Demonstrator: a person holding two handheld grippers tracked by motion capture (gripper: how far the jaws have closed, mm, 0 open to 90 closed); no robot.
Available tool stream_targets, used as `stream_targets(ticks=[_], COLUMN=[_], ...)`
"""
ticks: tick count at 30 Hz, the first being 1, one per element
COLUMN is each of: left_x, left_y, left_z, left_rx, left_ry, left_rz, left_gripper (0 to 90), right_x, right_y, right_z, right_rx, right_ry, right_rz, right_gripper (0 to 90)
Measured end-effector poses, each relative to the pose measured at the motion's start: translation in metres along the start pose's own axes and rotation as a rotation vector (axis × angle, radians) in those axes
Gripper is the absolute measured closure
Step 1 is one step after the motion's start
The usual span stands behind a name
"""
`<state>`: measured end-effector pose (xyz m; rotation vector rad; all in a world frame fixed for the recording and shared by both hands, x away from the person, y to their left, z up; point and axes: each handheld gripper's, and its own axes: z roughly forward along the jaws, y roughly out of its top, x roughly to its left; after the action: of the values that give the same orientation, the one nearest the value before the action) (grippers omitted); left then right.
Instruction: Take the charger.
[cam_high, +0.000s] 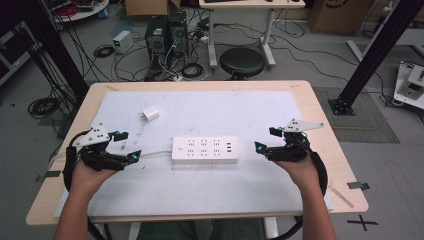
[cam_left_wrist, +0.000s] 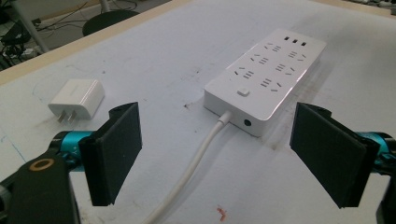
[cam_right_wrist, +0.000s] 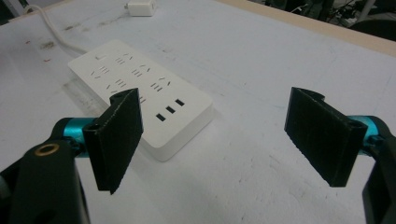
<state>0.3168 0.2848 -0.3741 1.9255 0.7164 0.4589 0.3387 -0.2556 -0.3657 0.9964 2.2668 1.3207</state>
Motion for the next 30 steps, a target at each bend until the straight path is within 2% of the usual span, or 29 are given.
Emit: stream_targets(ticks=[4, 5, 9, 10, 11, 12, 14, 18, 23, 25, 27, 29, 30], left_x=[0.001, 0.001, 0.007, 0.01, 0.014, 0.014, 0.022, 0.04, 0.065, 0.075, 0.083, 0.092, 0.095], left_y=[0.002, 0.002, 0.004, 0.006, 0.012, 0.012, 0.022, 0.036, 0.049, 0.054, 0.058, 0.06, 0.06], left_z=[0.0, 0.0, -0.001, -0.001, 0.001, 0.001, 0.007, 0.021, 0.038, 0.047, 0.057, 0.067, 0.072], left_rx=[0.001, -0.01, -0.019, -0.018, -0.012, -0.012, 0.012, 0.054, 0.087, 0.092, 0.101, 0.115, 0.125], left_ry=[0.008, 0.01, 0.024, 0.033, 0.043, 0.043, 0.043, 0.048, 0.045, 0.035, 0.044, 0.028, 0.041], left_rz=[0.007, -0.009, -0.019, -0.016, 0.013, 0.013, 0.045, 0.063, 0.058, 0.047, 0.039, 0.024, 0.027], left_gripper=[16.9, 16.8, 16.8, 16.8, 16.9, 16.8, 16.9, 16.8, 16.9, 16.9, 16.9, 16.9, 16.9], right_x=[0.001, 0.0, -0.001, -0.001, -0.002, -0.002, -0.001, 0.001, 0.002, 0.002, 0.003, 0.003, 0.003], right_y=[0.001, 0.001, -0.001, -0.001, -0.002, -0.002, -0.002, -0.001, -0.002, -0.004, -0.005, -0.007, -0.007], right_z=[-0.001, -0.001, -0.001, -0.001, -0.001, -0.001, -0.001, -0.001, 0.001, 0.002, 0.003, 0.004, 0.004], right_rx=[0.003, 0.011, 0.015, 0.015, 0.012, 0.012, 0.012, 0.012, 0.023, 0.03, 0.036, 0.04, 0.038], right_ry=[0.009, 0.011, 0.015, 0.015, 0.01, 0.01, 0.022, 0.029, 0.037, 0.04, 0.043, 0.043, 0.046], right_rz=[0.003, -0.005, 0.003, 0.003, 0.007, 0.007, -0.002, -0.003, -0.009, -0.007, 0.001, 0.005, 0.005], right_gripper=[19.7, 19.7, 19.7, 19.7, 19.7, 19.7, 19.6, 19.0, 18.5, 18.6, 18.6, 18.5, 18.6])
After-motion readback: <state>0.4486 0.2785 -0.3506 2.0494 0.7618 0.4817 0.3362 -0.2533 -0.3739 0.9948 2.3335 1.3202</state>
